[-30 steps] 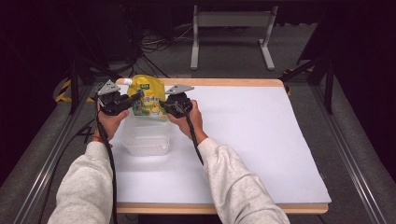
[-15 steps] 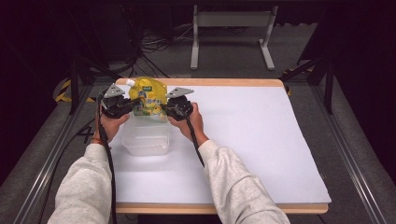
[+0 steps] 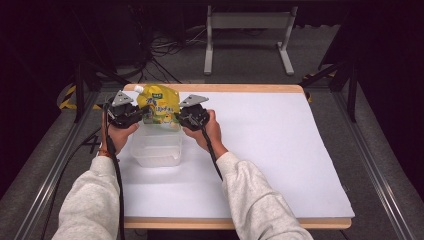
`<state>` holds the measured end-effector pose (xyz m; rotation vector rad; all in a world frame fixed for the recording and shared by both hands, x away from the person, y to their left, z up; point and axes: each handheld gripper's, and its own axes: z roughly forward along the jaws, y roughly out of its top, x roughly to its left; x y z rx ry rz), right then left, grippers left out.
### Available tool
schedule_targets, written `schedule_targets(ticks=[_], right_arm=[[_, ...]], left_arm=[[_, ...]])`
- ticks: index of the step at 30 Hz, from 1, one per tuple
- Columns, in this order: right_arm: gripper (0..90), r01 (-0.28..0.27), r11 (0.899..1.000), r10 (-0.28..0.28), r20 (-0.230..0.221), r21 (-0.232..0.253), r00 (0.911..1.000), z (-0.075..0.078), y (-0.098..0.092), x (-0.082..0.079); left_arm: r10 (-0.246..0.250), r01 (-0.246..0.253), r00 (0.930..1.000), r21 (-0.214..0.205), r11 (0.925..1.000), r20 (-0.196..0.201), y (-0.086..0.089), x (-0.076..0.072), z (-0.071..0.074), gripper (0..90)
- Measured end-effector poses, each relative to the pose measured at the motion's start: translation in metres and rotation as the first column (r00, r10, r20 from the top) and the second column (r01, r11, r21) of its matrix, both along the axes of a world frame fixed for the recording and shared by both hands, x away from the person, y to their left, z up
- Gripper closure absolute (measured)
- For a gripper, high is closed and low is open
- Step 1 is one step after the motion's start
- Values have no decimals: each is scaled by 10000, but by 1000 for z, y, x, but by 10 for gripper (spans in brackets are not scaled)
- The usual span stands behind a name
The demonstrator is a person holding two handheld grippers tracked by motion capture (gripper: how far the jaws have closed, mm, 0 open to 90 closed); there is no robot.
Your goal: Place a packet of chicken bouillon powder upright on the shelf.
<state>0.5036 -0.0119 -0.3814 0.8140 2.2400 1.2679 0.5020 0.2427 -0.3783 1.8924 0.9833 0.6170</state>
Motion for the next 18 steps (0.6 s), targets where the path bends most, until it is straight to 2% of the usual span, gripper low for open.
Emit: schedule_targets(ticks=[1, 4, 9, 12, 15, 18], right_arm=[[795, 0, 10000, 0, 0, 0, 10000, 0, 0, 0], [771, 77, 9999, -73, 270, -144, 9996, 6, -6, -5], [771, 95, 10000, -95, 309, 4, 9995, 9, -20, -9], [812, 165, 9999, -164, 338, -28, 9993, 10, -29, -11], [832, 103, 9997, -94, 442, -202, 9990, 12, -37, -13], [832, 131, 9998, -124, 483, -146, 9988, 15, -44, -14]], left_arm=[[69, -69, 10000, -124, 9999, -6, 0, -1, 0, 773], [168, -168, 9999, -70, 9998, 0, -2, -6, 1, 731], [305, -305, 9995, -105, 9995, 54, 1, -14, 1, 682], [325, -323, 9994, -133, 9994, 130, 3, -18, 0, 654], [299, -294, 9994, -376, 9989, 147, 7, -23, 1, 641], [225, -216, 9997, -637, 9977, 128, 10, -27, 3, 628]])
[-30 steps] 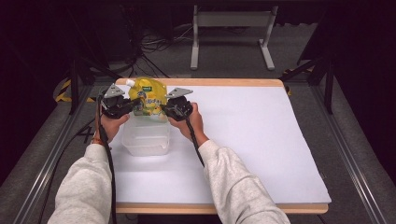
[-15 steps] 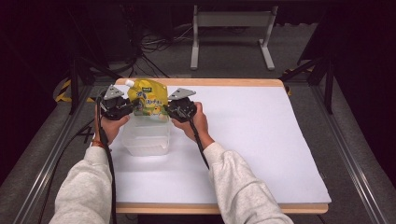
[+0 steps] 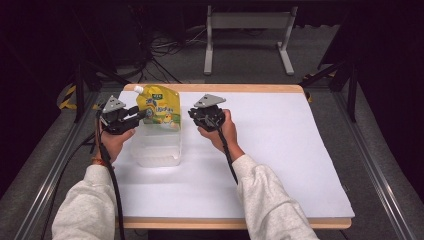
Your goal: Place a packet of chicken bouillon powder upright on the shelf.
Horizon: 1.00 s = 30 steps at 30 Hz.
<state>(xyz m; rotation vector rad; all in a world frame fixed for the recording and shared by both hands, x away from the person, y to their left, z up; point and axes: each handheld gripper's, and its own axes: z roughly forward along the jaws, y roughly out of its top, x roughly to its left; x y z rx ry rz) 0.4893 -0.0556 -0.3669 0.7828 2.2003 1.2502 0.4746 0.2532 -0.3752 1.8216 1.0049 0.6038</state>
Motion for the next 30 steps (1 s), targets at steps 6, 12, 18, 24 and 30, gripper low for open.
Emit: schedule_targets(ticks=[6, 12, 18, 24, 30], right_arm=[[821, 24, 9999, -22, 145, -109, 9999, 2, -10, -5], [809, -35, 9989, 47, 264, -463, 9996, 3, -19, -10], [783, -66, 9961, 99, 364, -881, 9993, 4, -29, -18], [758, 41, 9938, 4, 398, -1111, 9992, 4, -43, -23], [721, 45, 9864, 51, 580, -1640, 9983, 4, -58, -30]], left_arm=[[-34, 29, 9999, 366, 9993, 152, -2, -12, -1, 592], [-139, 128, 9995, 414, 9991, 271, -9, -26, -6, 549], [-215, 198, 9982, 305, 9993, 565, -17, -40, 0, 478], [-440, 388, 9962, 693, 9968, 758, -31, -52, 1, 399], [-513, 431, 9947, 921, 9948, 886, -41, -67, 0, 313]])
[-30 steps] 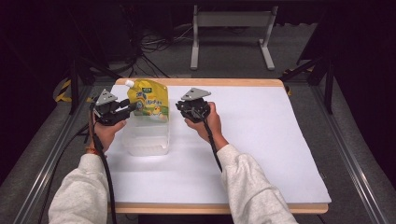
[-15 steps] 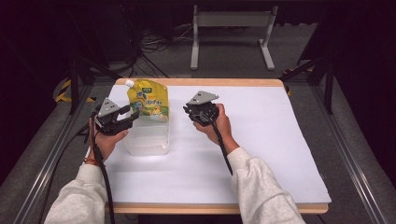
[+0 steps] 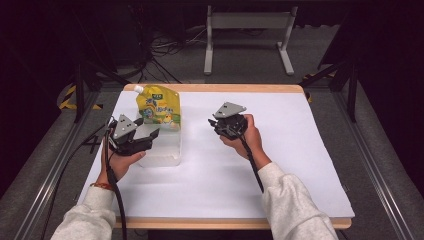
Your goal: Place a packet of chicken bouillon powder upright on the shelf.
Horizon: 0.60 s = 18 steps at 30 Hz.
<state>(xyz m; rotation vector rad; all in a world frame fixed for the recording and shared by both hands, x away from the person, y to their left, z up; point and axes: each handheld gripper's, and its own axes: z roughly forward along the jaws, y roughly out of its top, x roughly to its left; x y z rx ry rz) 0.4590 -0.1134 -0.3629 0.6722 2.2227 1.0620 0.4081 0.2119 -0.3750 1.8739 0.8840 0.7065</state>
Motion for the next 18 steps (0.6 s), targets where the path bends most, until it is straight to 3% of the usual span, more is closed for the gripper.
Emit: schedule_targets(ticks=[7, 12, 18], right_arm=[[673, 7, 9996, -4, 94, -297, 10000, 1, -16, -11], [630, 152, 9992, -150, 54, -382, 9999, 1, -28, -16], [556, 482, 9988, -482, -47, -133, 9988, 1, -45, -22]], left_arm=[[-441, 428, 9987, 474, 9980, 273, -16, -23, -1, 267], [-711, 696, 9969, 436, 9966, 340, -22, -31, -1, 247], [-1128, 1098, 9925, 610, 9921, 475, -31, -40, -1, 220]])
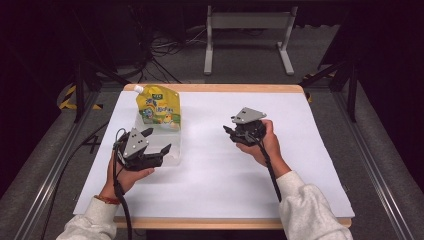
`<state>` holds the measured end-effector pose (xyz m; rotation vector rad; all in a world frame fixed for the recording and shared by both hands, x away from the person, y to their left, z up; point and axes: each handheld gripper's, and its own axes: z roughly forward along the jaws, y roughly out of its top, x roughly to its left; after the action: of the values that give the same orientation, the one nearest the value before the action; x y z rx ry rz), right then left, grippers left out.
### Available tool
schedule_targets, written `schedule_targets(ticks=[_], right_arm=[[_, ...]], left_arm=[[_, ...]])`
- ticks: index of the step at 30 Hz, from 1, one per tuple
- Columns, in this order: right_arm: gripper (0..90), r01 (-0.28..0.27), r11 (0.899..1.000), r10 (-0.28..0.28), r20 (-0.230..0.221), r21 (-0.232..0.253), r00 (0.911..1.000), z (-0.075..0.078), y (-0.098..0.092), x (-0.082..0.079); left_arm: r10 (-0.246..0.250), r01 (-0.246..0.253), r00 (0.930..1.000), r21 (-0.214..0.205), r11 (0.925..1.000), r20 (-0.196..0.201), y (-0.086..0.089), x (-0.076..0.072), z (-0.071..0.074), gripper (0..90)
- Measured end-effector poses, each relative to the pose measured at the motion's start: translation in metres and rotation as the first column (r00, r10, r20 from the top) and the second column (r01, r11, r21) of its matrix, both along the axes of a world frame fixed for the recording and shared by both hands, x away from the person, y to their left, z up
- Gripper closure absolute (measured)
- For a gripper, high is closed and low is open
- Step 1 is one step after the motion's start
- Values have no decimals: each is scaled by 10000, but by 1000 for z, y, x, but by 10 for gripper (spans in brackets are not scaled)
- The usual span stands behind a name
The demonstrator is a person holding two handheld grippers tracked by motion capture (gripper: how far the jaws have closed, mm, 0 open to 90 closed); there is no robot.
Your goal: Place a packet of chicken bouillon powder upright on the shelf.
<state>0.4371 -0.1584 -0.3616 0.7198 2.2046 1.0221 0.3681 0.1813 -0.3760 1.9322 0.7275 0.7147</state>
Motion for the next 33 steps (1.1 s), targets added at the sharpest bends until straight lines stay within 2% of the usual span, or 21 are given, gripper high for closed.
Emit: schedule_targets(ticks=[4, 7, 19, 22, 25, 27, 29, 33], right_arm=[[523, 89, 9998, -89, -38, -150, 10000, -2, -8, -3], [503, 159, 9993, -161, -46, -339, 9999, -2, -15, -6], [414, 219, 9980, -221, -16, -599, 9998, -1, -41, -23], [403, 248, 9973, -251, -35, -693, 9997, -2, -45, -25], [388, 257, 9969, -262, -54, -747, 9996, -4, -54, -31], [376, 241, 9964, -250, -108, -810, 9996, -6, -57, -34], [371, 234, 9958, -248, -141, -880, 9996, -7, -61, -36], [358, 261, 9953, -280, -196, -931, 9994, -10, -70, -41]], left_arm=[[-92, 92, 10000, 70, 9999, -27, -5, -3, -3, 200], [-291, 292, 9996, 154, 9995, -62, -10, -8, -3, 182], [-1081, 1080, 9941, 387, 9934, -13, -29, -26, -4, 157], [-1283, 1287, 9917, 498, 9904, -109, -34, -31, -7, 153], [-1464, 1465, 9892, 863, 9854, -73, -42, -37, -11, 150], [-1631, 1638, 9865, 858, 9827, -158, -44, -39, -13, 148], [-1694, 1698, 9855, 1058, 9798, -132, -48, -42, -14, 146], [-1872, 1888, 9820, 1181, 9749, -243, -52, -44, -18, 141]])
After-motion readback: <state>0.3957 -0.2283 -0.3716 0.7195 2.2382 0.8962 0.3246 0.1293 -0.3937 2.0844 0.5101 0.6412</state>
